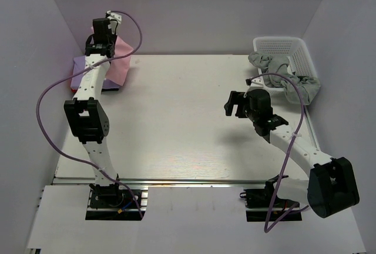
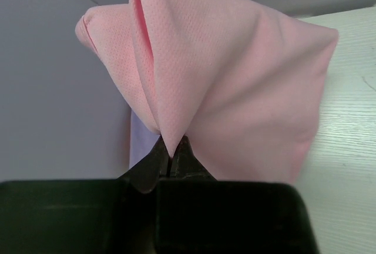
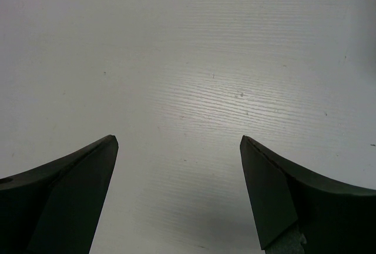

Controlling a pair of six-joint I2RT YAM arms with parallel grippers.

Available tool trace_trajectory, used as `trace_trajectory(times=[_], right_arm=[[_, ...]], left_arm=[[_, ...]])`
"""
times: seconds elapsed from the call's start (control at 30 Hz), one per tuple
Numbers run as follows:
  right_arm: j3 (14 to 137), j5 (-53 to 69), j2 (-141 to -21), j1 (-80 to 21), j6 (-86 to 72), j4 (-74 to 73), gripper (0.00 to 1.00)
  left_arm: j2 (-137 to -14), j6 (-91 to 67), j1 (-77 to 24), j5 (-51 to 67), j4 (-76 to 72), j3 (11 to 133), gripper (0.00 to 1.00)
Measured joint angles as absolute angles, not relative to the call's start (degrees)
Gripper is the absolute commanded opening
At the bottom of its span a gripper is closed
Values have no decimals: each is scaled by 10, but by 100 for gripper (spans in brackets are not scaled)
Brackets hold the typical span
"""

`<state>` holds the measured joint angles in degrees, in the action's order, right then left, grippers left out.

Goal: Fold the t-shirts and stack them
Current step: Put the neatly folded tshirt into the corner of the board with the left arm

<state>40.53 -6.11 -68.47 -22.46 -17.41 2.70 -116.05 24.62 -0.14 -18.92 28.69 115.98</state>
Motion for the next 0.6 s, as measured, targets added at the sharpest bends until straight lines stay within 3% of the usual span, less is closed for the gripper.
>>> trace_trajectory(times=[0.6], right_arm=[[473,-19,-768,-225,-175,30,90]], left_arm=[[-1275,226,119,-155,256,1185,0]])
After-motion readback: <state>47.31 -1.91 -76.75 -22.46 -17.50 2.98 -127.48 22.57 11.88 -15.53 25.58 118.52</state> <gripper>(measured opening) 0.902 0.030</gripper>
